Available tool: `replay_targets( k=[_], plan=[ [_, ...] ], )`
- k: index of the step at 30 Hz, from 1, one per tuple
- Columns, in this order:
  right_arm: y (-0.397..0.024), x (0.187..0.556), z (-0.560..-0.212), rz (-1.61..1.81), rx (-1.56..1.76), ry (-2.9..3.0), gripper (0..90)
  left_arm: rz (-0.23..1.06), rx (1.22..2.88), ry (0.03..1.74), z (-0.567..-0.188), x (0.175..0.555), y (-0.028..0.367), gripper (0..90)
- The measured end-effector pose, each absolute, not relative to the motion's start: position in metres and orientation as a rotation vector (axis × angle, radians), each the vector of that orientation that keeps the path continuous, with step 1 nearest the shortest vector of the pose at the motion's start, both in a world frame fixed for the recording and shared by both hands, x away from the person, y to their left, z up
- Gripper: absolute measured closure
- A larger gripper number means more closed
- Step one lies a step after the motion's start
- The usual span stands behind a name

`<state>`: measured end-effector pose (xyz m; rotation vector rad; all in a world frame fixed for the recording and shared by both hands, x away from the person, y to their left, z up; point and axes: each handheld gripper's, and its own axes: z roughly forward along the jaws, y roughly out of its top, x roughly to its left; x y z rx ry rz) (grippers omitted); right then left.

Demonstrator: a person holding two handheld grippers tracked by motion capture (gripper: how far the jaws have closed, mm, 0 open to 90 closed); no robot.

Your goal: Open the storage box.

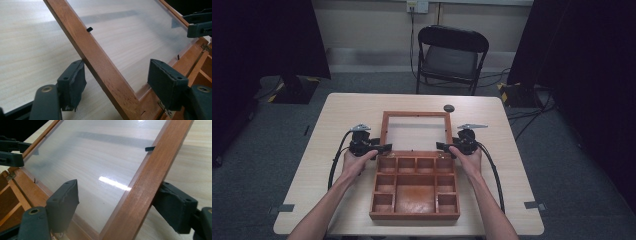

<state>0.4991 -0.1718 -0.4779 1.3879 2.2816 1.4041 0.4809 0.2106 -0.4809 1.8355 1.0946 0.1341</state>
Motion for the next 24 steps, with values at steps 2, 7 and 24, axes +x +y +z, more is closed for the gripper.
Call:
replay_targets(
  k=[2,7,24],
  plan=[
    [-0.172,0.499,-0.478,1.382,1.405,2.281,20.6,0.103,1.829,1.105,-0.484,0.482,0.212,27.4],
    [-0.178,0.503,-0.487,1.421,1.506,2.316,19.2,0.145,1.846,1.12,-0.484,0.483,0.214,27.6],
    [-0.194,0.483,-0.46,1.395,1.411,2.254,19.5,0.265,1.879,1.095,-0.465,0.464,0.23,27.1]
  ],
)
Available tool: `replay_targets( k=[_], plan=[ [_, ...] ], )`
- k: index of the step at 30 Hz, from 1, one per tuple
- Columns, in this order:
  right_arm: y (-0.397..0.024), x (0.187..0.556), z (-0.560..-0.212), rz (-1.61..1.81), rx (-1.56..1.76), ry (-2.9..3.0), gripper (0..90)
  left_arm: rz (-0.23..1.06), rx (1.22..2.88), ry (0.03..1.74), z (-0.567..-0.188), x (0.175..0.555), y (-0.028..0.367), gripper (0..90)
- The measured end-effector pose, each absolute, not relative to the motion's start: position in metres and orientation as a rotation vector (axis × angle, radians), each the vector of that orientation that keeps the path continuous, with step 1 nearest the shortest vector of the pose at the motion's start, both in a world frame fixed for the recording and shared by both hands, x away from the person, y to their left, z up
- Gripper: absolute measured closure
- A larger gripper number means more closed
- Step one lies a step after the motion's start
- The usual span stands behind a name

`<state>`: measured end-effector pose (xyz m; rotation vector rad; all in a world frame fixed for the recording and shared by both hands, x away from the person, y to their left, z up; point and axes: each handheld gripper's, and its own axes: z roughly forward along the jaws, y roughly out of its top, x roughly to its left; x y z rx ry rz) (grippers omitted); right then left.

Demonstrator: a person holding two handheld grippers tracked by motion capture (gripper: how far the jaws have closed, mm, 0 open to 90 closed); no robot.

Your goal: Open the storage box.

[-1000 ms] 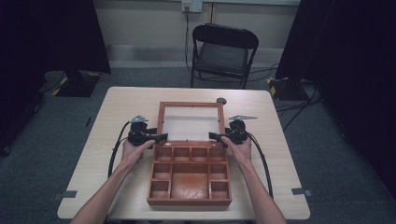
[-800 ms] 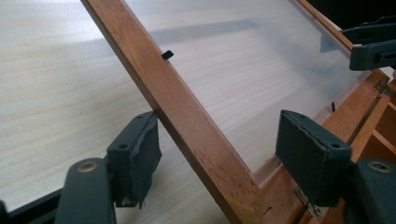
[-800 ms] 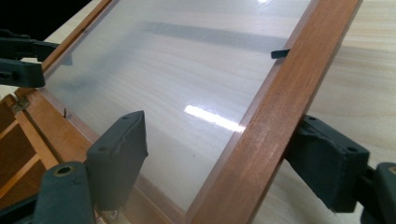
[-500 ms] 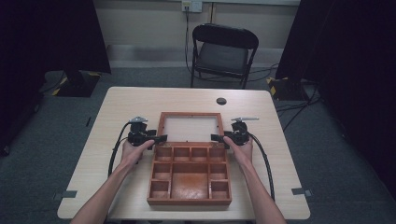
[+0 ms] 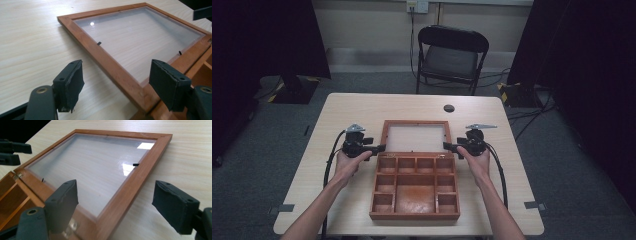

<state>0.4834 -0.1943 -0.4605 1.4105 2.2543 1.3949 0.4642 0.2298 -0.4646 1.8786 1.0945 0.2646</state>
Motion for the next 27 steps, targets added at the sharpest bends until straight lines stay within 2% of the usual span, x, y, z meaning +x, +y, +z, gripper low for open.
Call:
replay_targets(
  k=[12,17,23,27],
  plan=[
    [-0.231,0.444,-0.44,1.35,1.401,2.212,17.6,0.352,1.896,1.175,-0.459,0.439,0.274,27.3],
    [-0.243,0.424,-0.443,1.335,1.401,2.182,17.4,0.369,1.898,1.184,-0.459,0.428,0.283,27.3],
    [-0.257,0.406,-0.454,1.211,1.414,2.229,15.7,0.419,1.974,1.209,-0.47,0.409,0.295,26.7],
    [-0.268,0.398,-0.465,1.108,1.429,2.244,15.8,0.382,1.995,1.232,-0.48,0.407,0.301,25.4]
  ],
)
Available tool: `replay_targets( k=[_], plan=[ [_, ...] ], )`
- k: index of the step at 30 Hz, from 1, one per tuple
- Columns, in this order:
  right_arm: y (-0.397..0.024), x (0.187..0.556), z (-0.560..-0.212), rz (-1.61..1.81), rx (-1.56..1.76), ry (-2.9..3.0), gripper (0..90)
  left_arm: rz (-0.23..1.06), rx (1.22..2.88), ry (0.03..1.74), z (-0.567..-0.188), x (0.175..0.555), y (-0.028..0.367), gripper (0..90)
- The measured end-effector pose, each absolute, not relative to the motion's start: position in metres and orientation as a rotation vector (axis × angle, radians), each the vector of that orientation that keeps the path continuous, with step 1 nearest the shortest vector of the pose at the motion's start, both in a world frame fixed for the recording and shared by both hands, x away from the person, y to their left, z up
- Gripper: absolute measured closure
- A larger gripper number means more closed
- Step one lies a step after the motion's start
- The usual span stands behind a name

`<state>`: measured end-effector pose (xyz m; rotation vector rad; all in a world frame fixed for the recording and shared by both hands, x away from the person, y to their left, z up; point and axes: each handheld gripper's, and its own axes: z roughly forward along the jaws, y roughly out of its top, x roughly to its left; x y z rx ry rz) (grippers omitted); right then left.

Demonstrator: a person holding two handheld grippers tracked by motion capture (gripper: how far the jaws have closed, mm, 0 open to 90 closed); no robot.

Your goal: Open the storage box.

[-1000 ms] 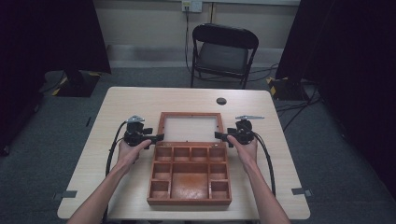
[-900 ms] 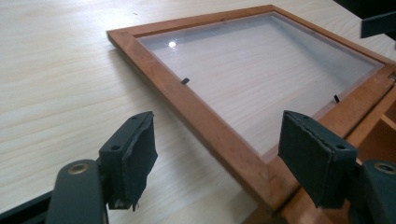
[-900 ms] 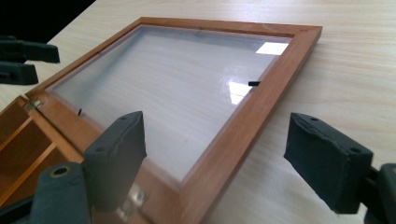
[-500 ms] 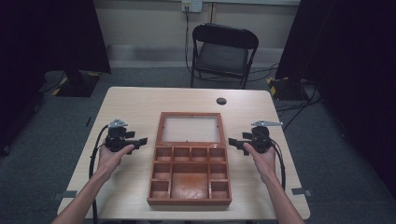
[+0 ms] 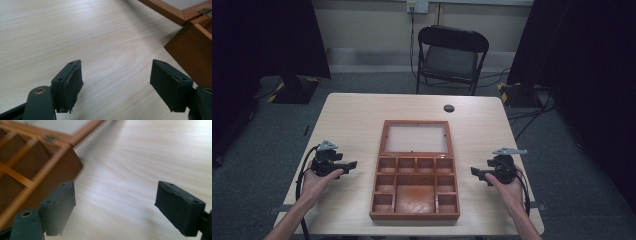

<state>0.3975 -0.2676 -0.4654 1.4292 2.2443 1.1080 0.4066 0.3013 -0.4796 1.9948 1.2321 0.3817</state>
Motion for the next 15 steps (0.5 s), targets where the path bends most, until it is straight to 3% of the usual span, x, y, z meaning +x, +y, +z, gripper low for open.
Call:
replay_targets(
  k=[7,11,15],
  plan=[
    [-0.28,0.398,-0.49,0.873,1.46,2.197,15.0,0.492,2.11,1.214,-0.495,0.404,0.302,21.9],
    [-0.281,0.398,-0.495,0.844,1.451,2.126,11.7,0.534,2.032,1.231,-0.503,0.401,0.305,11.5],
    [-0.283,0.397,-0.5,0.883,1.429,2.094,7.6,0.537,2.033,1.236,-0.502,0.402,0.305,10.4]
  ],
)
